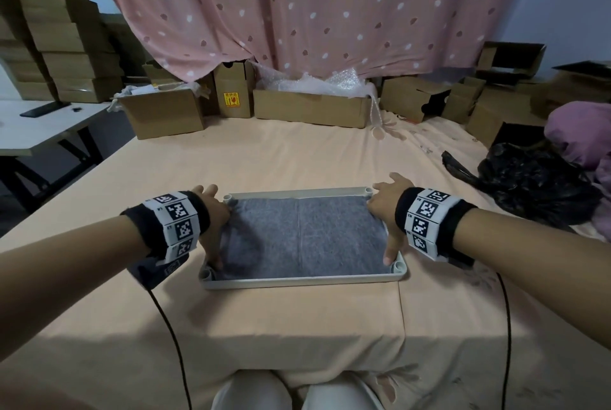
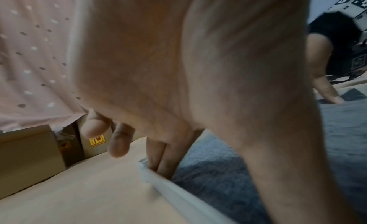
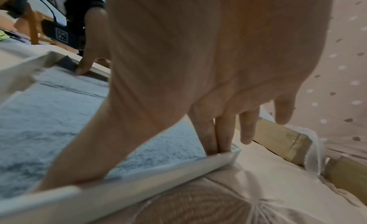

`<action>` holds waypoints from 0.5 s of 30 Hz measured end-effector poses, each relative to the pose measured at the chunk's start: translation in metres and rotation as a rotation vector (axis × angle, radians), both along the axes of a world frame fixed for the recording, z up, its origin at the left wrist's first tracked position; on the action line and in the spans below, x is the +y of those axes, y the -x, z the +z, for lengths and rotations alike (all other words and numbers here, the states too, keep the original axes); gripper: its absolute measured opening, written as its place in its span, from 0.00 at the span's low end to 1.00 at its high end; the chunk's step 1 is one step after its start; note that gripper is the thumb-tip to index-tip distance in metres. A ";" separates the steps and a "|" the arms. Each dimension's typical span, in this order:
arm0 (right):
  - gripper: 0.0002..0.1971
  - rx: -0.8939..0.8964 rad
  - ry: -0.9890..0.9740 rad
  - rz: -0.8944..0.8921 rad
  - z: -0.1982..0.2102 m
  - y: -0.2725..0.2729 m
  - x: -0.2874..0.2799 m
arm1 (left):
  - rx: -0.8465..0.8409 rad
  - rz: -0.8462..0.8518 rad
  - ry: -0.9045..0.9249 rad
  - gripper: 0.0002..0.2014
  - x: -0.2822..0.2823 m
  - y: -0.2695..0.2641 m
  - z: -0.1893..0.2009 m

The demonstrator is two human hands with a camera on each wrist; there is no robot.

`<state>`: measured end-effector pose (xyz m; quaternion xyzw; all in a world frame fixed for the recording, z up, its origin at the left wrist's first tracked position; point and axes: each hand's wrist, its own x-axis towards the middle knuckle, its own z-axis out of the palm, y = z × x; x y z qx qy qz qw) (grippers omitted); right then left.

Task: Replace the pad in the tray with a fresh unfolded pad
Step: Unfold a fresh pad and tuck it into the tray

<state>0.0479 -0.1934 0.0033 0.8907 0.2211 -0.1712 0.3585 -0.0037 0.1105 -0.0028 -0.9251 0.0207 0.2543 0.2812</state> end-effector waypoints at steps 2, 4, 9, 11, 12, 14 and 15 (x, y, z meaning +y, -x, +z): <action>0.53 -0.016 0.000 -0.009 0.001 0.001 0.004 | -0.004 0.000 0.010 0.57 0.000 0.000 -0.001; 0.44 -0.019 -0.013 -0.014 0.004 0.006 0.008 | -0.006 -0.008 0.025 0.55 0.001 0.001 0.000; 0.36 -0.048 -0.057 -0.009 0.009 0.016 0.010 | -0.015 -0.013 0.070 0.60 0.004 0.007 -0.001; 0.47 -0.048 -0.054 -0.023 0.008 0.018 0.008 | -0.028 -0.004 0.079 0.62 0.005 0.008 -0.001; 0.51 -0.059 -0.098 -0.031 0.004 0.014 0.005 | -0.023 -0.003 0.082 0.59 0.003 0.011 0.002; 0.53 -0.046 -0.169 -0.052 -0.001 0.005 0.002 | -0.036 -0.002 0.115 0.47 -0.004 0.017 0.011; 0.52 -0.033 -0.191 -0.056 0.005 0.007 0.004 | -0.054 -0.018 0.145 0.43 -0.008 0.018 0.017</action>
